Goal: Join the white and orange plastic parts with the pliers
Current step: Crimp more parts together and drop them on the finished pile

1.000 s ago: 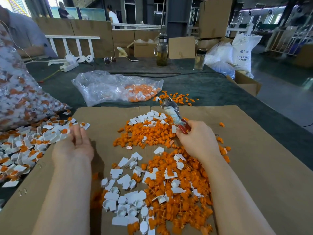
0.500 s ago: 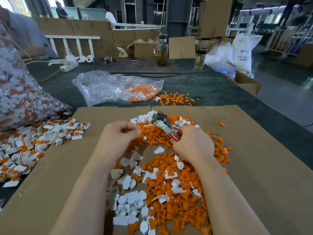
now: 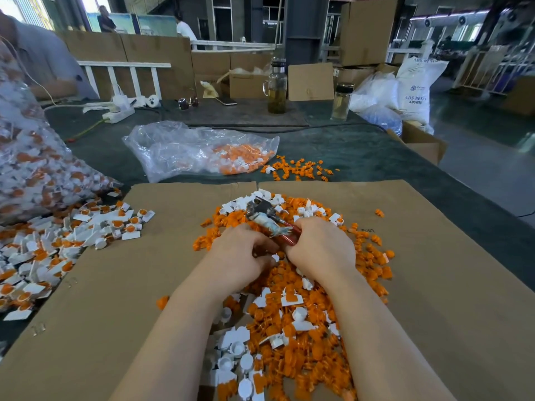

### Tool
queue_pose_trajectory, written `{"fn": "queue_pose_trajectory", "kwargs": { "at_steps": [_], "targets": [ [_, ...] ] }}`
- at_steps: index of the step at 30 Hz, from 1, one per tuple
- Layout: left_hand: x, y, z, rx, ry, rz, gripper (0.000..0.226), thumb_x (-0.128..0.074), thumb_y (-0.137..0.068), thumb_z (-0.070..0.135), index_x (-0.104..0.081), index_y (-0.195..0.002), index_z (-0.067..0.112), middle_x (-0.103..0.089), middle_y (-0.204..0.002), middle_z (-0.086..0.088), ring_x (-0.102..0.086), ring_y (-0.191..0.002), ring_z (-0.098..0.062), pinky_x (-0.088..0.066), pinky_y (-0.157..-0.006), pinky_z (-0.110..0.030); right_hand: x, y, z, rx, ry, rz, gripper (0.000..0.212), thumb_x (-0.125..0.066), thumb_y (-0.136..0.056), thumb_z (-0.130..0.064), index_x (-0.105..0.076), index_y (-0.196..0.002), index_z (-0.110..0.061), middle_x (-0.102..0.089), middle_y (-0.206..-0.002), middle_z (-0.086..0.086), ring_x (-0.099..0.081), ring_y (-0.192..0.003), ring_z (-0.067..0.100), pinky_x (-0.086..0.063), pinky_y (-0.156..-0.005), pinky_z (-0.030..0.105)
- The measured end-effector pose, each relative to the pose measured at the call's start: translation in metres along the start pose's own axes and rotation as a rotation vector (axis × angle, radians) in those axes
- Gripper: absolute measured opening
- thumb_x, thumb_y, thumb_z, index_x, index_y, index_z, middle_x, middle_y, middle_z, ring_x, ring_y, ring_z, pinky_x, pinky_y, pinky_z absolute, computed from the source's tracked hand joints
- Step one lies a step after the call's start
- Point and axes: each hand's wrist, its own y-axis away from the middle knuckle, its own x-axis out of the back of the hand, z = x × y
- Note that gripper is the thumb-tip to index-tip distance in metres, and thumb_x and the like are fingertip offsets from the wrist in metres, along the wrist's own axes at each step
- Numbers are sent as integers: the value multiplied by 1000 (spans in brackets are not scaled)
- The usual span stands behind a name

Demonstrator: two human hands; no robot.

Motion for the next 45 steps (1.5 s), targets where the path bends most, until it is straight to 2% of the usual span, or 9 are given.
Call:
{"fn": "queue_pose_trajectory", "kwargs": {
  "at_steps": [4, 7, 11, 15, 22, 32, 38, 42, 45],
  "targets": [
    [-5, -1, 0, 13, 47, 40, 22, -69, -89, 39, -72, -111, 36, -47, -97, 14, -50, -99, -10, -40, -85, -23, 4, 0, 0, -4, -46, 55, 16, -63, -85, -42, -59, -95, -31, -54, -83, -10, -51, -72, 13, -31, -47, 23],
    [-7, 0, 0, -18, 76, 55, 26, -70, -89, 35, -68, -115, 35, -53, -108, 8, -52, -103, -12, -44, -89, -26, 6, 0, 2, -22, -85, 88, 17, -61, -84, -38, -58, -97, -27, -59, -87, -7, -60, -81, 18, -41, -55, 27],
    [-6, 3, 2, -52, 93, 7, 26, -63, -95, 27, -66, -117, 41, -53, -114, 5, -52, -109, -15, -47, -95, -34, 8, 1, 0, -8, -119, 135, 13, -61, -83, -35, -50, -86, -29, -53, -75, -10, -58, -73, 17, -41, -53, 27],
    [-5, 3, -1, -48, 79, -21, 33, -67, -93, 22, -65, -119, 41, -53, -117, 6, -50, -114, -15, -46, -100, -38, 6, 1, -2, 35, -142, 143, 12, -59, -85, -36, -48, -88, -32, -53, -75, -11, -56, -70, 14, -37, -48, 24],
    [-10, 0, 1, -95, 36, 92, 18, -68, -91, 27, -70, -105, 38, -52, -104, 10, -49, -97, -8, -43, -83, -24, 7, 1, -2, 53, -254, 168, 8, -58, -87, -36, -52, -84, -32, -53, -70, -12, -50, -62, 5, -34, -47, 22],
    [-6, 3, -5, -54, 92, 45, 26, -70, -90, 21, -71, -114, 32, -55, -115, 10, -55, -106, -10, -45, -90, -23, 9, 1, -1, -6, -320, 191, 12, -58, -89, -36, -52, -82, -30, -55, -69, -12, -51, -59, 5, -35, -46, 23],
    [3, 4, -10, 14, 295, 89, 27, -60, -97, 14, -70, -104, 37, -65, -98, 21, -60, -85, 8, -43, -63, -6, 11, 0, 0, -10, -349, 198, 10, -59, -90, -36, -51, -87, -32, -54, -71, -14, -52, -62, 4, -35, -47, 22],
    [16, 9, -17, -19, 387, -17, 25, -72, -88, 15, -70, -89, 40, -70, -89, 18, -64, -78, 8, -45, -64, -7, 12, 2, 0, -2, -366, 208, 10, -59, -90, -35, -51, -86, -31, -54, -70, -14, -52, -61, 4, -33, -47, 22],
    [21, 12, -21, -11, 444, -107, 25, -76, -83, 10, -73, -92, 34, -73, -93, 11, -66, -84, 1, -51, -72, -12, 12, 2, 0, 2, -362, 217, 10, -59, -91, -35, -50, -89, -31, -52, -70, -16, -52, -61, 2, -33, -47, 20]
  ]
}}
